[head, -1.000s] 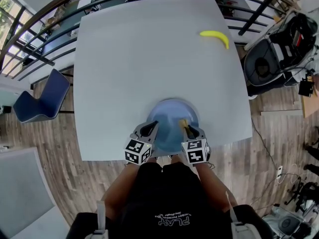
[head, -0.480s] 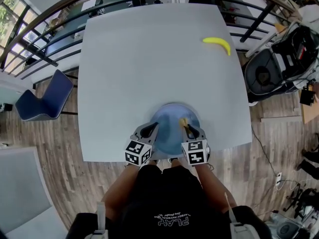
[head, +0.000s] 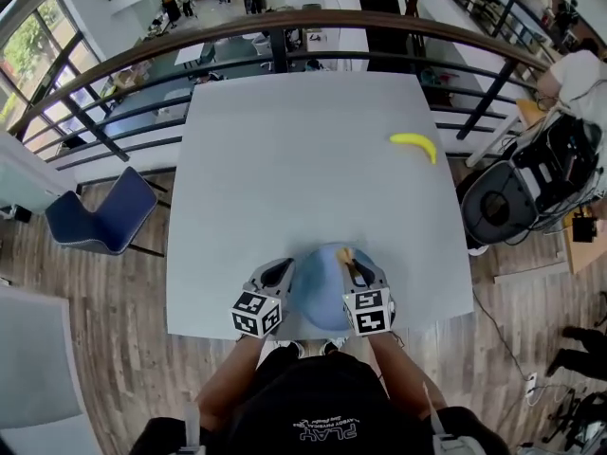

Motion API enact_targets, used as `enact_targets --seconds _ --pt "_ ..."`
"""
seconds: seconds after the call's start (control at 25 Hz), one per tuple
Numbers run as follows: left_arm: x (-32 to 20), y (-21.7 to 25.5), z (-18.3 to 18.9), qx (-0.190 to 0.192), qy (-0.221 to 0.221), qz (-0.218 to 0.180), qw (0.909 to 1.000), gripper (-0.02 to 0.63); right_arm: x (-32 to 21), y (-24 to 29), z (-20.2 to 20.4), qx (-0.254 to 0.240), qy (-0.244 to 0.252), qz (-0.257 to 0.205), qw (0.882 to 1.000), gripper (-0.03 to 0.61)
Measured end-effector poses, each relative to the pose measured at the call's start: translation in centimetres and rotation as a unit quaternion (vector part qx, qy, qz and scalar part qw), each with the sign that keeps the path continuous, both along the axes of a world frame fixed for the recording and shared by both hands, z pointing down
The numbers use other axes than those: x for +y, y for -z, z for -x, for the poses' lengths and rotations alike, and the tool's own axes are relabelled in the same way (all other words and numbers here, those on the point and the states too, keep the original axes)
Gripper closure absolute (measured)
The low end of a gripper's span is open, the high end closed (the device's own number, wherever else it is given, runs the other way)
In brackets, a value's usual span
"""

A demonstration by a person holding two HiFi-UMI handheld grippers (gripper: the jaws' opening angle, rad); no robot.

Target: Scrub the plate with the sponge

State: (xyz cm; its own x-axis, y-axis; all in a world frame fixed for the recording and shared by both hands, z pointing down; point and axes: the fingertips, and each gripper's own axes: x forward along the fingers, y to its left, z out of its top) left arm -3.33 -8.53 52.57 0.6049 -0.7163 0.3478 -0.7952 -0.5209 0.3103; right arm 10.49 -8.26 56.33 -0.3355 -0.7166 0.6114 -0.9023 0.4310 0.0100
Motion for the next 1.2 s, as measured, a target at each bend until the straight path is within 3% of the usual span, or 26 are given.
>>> enact_targets --seconds 0.32,0.64,0.88,1.2 --pt "-1.7 5.2 1.0 -0.005 -0.003 -0.052 0.9986 0.6 -2.8 6.8 0.6 -0.008 0.001 -0.073 0.997 0.511" --pt "-0.2 10.2 2.3 -0.007 -0.004 -0.105 0.9945 0.6 -1.7 12.4 2.0 -0.018 0.0 -0.13 0.991 0.511" --pt "-0.5 11.1 1.5 0.019 0.005 -0.105 0.9942 0.6 -2.5 15.0 1.5 -0.013 0.001 -0.158 0.987 0.512" --pt "-0.6 12.6 0.3 0.015 -0.003 -0.112 0.9936 0.6 -2.5 17.3 0.6 -0.016 -0.007 -0.173 0.985 0.512"
